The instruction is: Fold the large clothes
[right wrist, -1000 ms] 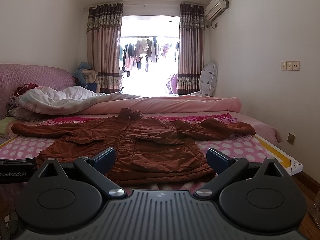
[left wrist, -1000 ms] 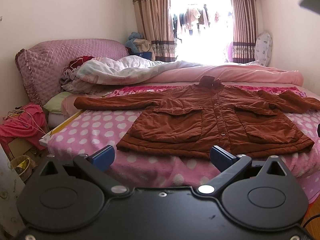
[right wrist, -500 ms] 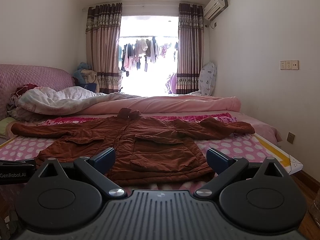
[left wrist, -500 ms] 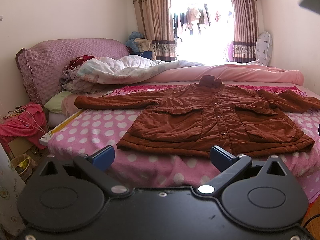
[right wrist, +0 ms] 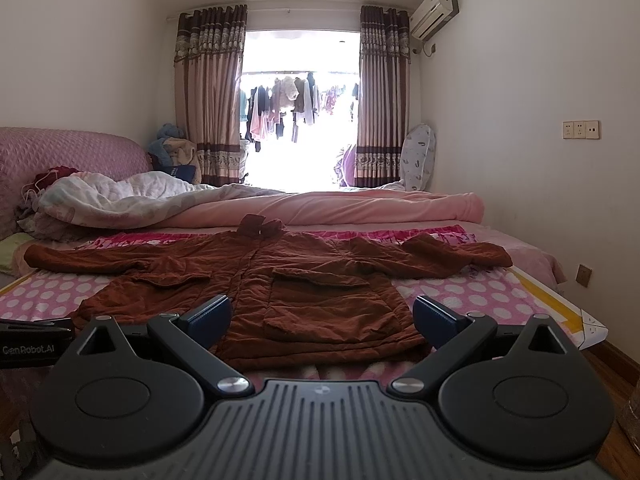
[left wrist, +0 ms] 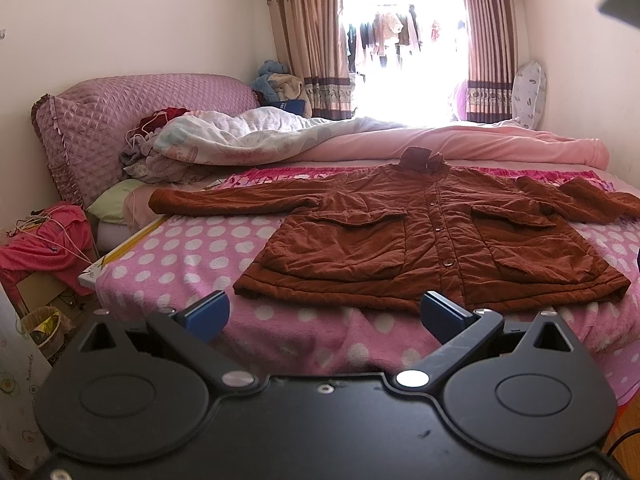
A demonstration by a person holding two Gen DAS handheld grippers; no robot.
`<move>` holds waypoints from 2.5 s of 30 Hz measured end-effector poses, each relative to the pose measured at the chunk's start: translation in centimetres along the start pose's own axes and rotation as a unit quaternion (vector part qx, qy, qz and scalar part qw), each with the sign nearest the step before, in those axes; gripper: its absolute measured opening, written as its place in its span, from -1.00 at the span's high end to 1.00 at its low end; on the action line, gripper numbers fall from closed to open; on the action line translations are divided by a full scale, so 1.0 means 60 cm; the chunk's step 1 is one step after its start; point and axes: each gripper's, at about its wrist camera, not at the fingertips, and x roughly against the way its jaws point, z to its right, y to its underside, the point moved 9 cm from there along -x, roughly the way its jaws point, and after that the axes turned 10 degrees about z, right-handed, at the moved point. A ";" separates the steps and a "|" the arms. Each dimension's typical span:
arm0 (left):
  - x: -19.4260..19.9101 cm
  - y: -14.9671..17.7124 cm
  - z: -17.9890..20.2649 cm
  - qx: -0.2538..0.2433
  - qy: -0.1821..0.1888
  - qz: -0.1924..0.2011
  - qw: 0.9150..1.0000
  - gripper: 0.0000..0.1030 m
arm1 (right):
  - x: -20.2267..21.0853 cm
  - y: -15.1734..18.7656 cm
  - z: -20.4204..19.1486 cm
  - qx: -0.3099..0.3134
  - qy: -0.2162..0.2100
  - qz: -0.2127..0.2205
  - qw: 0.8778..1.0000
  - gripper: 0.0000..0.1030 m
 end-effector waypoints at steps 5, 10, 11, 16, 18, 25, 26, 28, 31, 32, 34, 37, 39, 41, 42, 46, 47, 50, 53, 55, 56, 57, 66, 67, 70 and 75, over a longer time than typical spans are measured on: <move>0.000 0.000 0.000 0.000 0.000 0.000 1.000 -1.00 | 0.000 0.000 0.000 0.000 0.000 0.000 1.000 -1.00; 0.000 0.000 0.000 0.000 0.000 -0.001 1.000 -1.00 | 0.001 0.002 -0.001 0.000 -0.001 -0.001 1.000 -1.00; 0.000 0.001 0.000 0.000 0.000 -0.001 1.000 -1.00 | 0.001 0.002 0.000 0.000 -0.001 -0.001 1.000 -1.00; -0.001 0.002 0.000 0.000 0.000 0.000 1.000 -1.00 | 0.000 0.002 -0.001 -0.001 -0.001 -0.001 1.000 -1.00; -0.001 0.002 0.000 -0.001 -0.001 0.000 1.000 -1.00 | 0.000 0.001 0.000 -0.001 -0.001 -0.001 1.000 -1.00; -0.001 0.002 0.000 -0.001 -0.001 -0.001 1.000 -1.00 | -0.001 0.003 -0.002 -0.001 -0.002 -0.003 1.000 -1.00; -0.001 0.002 -0.001 -0.001 -0.001 -0.001 1.000 -1.00 | -0.001 0.003 -0.002 -0.001 -0.002 -0.003 1.000 -1.00; -0.001 0.002 -0.001 0.000 -0.002 -0.001 1.000 -1.00 | -0.001 0.003 -0.002 -0.001 -0.001 -0.003 1.000 -1.00; -0.004 0.001 -0.003 -0.001 -0.004 0.000 1.000 -1.00 | -0.001 0.003 -0.002 -0.001 -0.002 -0.003 1.000 -1.00; -0.008 -0.001 -0.005 0.000 -0.007 0.001 1.000 -1.00 | -0.002 0.003 -0.001 -0.004 -0.002 -0.003 1.000 -1.00; -0.023 -0.010 -0.019 0.008 -0.021 0.003 1.000 -1.00 | -0.005 0.004 0.000 -0.016 -0.005 -0.008 1.000 -1.00; -0.057 -0.027 -0.040 0.020 -0.040 0.008 0.999 -1.00 | -0.029 -0.005 0.026 -0.039 0.022 0.000 0.999 -1.00; -0.091 -0.038 -0.051 0.022 -0.054 0.004 0.998 -1.00 | -0.057 -0.012 0.048 -0.043 0.039 0.005 0.998 -1.00; -0.127 -0.049 -0.062 0.024 -0.070 0.000 0.997 -1.00 | -0.093 -0.020 0.077 -0.053 0.051 0.011 0.997 -1.00; -0.146 -0.054 -0.066 0.025 -0.077 -0.001 0.997 -1.00 | -0.111 -0.024 0.097 -0.057 0.065 0.013 0.996 -1.00; -0.225 -0.061 -0.071 0.022 -0.088 -0.034 0.995 -1.00 | -0.193 -0.029 0.171 -0.070 0.103 0.019 0.992 -1.00; -0.243 -0.062 -0.070 0.020 -0.092 -0.041 0.995 -1.00 | -0.215 -0.028 0.189 -0.077 0.109 0.019 0.991 -1.00; -0.296 -0.063 -0.065 0.009 -0.103 -0.059 0.993 -1.00 | -0.281 -0.017 0.247 -0.103 0.134 0.009 0.986 -1.00; -0.349 -0.062 -0.054 0.006 -0.102 -0.077 0.992 -1.00 | -0.349 -0.008 0.304 -0.119 0.146 -0.002 0.982 -1.00; -0.387 -0.059 -0.050 0.002 -0.096 -0.092 0.991 -1.00 | -0.392 -0.004 0.333 -0.130 0.147 -0.004 0.981 -1.00; -0.405 -0.060 -0.047 -0.005 -0.092 -0.098 0.991 -1.00 | -0.415 -0.003 0.353 -0.131 0.151 -0.007 0.980 -1.00; -0.425 -0.064 -0.046 -0.009 -0.093 -0.102 0.990 -1.00 | -0.435 0.000 0.366 -0.131 0.153 -0.007 0.979 -1.00; -0.544 -0.069 -0.020 -0.008 -0.090 -0.130 0.987 -1.00 | -0.574 0.059 0.472 -0.219 0.148 -0.055 0.963 -0.97; -0.549 -0.064 -0.014 -0.010 -0.089 -0.135 0.987 -1.00 | -0.588 0.075 0.486 -0.246 0.144 -0.066 0.956 -0.90; -0.572 -0.042 -0.002 -0.016 -0.085 -0.149 0.985 -1.00 | -0.625 0.114 0.529 -0.325 0.138 -0.082 0.932 -0.68; -0.602 0.006 0.014 -0.012 -0.064 -0.186 0.980 -1.00 | -0.675 0.164 0.573 -0.361 0.168 -0.102 0.912 -0.64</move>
